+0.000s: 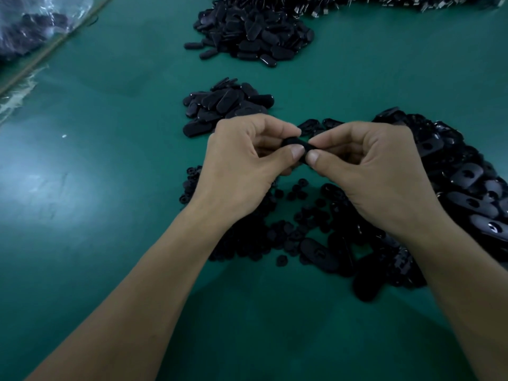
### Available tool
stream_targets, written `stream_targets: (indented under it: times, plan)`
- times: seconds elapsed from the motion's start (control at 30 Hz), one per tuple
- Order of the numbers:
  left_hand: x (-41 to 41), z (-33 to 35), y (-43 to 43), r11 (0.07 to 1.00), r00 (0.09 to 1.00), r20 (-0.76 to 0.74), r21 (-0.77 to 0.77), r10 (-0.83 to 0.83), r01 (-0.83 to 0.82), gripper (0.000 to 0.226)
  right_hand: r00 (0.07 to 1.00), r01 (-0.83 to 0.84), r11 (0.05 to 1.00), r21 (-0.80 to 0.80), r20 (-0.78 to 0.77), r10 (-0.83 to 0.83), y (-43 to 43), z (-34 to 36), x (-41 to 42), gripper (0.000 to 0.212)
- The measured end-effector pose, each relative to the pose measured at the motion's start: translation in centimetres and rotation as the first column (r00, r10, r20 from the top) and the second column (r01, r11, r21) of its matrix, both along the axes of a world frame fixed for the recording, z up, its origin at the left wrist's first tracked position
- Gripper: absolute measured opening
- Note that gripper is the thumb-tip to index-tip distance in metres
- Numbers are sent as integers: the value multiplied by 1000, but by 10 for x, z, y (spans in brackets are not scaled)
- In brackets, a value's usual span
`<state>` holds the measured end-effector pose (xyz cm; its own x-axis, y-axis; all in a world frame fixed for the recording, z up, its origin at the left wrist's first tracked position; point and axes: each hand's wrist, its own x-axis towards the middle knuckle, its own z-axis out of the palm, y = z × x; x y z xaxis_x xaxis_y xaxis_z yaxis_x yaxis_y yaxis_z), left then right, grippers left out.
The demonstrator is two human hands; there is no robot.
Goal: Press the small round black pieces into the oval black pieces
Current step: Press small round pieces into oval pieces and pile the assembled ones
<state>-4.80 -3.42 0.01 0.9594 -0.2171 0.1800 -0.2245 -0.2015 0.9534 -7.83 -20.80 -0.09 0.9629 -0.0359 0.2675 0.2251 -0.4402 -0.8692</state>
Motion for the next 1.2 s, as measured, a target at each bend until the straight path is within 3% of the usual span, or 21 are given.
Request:
stream_targets:
  times: [0.27, 0.53, 0.67, 0.77, 0.83, 0.9, 1.0, 1.2]
  plan:
    - [-2, 0, -3, 1000, 998, 60, 14, 22, -23, 19, 996, 86, 996, 4, -13, -86, 6, -3, -1, 12]
    - [-3, 0, -6, 989, 973, 215, 106, 78, -103, 18, 1000, 10, 998, 61, 14, -11, 5, 1, -1, 18]
    - [6, 1, -4, 985, 971, 205, 97, 124, -146, 21, 998, 60, 995, 81, -9, -59, 1, 0, 0, 23]
    - [22, 1, 3, 959, 950, 165, 50, 266, -277, 22, 987, 155, 966, -205, -6, -160, -2, -3, -2, 28]
    - [35, 1, 10, 932, 925, 137, 30, 354, -361, 20, 983, 156, 872, -464, -11, -181, -5, -4, -3, 30]
    - [48, 0, 16, 908, 904, 129, 55, 407, -416, 18, 981, 101, 774, -626, -67, -182, -6, -5, -2, 35]
    - [65, -3, 20, 877, 879, 147, 106, 453, -469, 17, 973, 65, 720, -691, -118, -201, -6, -5, -2, 35]
    - [86, -9, 22, 844, 875, 189, 237, 446, -482, 12, 933, 250, 693, -676, -25, -360, -10, -3, -2, 40]
